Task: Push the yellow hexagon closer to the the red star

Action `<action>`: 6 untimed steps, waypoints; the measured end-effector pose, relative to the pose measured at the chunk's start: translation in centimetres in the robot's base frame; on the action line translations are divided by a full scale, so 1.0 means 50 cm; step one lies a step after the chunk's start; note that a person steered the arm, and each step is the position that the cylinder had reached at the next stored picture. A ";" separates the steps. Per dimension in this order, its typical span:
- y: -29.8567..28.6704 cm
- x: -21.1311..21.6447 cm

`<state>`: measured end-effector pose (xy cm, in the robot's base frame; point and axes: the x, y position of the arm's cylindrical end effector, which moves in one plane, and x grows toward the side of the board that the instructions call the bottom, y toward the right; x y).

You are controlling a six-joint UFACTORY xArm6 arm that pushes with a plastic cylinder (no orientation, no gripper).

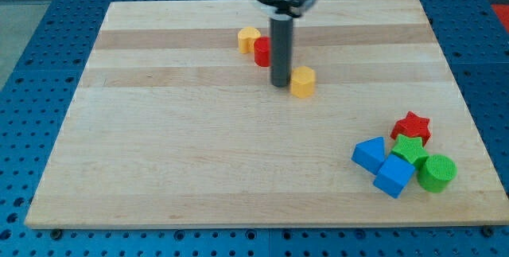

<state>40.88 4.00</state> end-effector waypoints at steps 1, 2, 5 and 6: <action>0.075 0.019; 0.099 0.018; 0.209 0.022; 0.218 0.054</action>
